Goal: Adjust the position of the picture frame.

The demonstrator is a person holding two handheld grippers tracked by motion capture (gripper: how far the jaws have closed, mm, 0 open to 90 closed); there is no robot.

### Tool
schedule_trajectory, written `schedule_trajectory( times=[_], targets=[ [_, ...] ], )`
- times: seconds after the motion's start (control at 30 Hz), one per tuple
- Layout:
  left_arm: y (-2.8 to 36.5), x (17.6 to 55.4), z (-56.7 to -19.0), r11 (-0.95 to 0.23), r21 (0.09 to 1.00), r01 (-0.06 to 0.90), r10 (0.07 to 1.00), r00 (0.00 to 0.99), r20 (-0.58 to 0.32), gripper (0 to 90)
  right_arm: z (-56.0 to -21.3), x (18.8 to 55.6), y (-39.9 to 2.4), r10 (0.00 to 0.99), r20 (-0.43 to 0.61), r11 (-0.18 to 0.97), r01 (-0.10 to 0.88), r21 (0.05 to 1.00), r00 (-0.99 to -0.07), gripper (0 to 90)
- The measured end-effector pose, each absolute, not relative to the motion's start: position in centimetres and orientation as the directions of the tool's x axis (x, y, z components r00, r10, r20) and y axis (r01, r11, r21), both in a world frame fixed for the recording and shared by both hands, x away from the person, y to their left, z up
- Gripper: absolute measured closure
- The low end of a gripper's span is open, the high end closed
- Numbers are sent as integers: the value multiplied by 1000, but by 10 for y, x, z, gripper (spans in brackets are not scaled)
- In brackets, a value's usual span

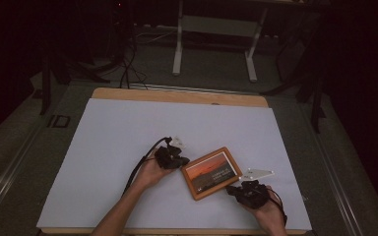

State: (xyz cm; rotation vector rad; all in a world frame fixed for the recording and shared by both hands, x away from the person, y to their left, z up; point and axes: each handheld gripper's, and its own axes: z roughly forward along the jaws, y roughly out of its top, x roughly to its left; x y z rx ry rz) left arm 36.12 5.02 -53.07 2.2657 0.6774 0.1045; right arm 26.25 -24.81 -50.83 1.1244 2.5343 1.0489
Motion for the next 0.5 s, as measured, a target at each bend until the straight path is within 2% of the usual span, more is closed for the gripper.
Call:
schedule_trajectory(
  times=[0.17,0.27,0.37,0.5],
  targets=[
    [49,343,-533,-624,664,411,438,888,-139,897,-508,272,-263,755,111,425,612,667,-646,900],
    [52,348,-530,-588,683,434,474,869,-144,862,-505,273,-268,771,136,381,623,683,-622,900],
    [55,356,-523,-508,717,478,524,832,-184,742,-499,270,-267,764,154,364,616,699,-626,743],
    [52,364,-514,-416,754,508,518,814,-263,546,-499,270,-264,765,208,325,644,693,-610,478]
  ],
)
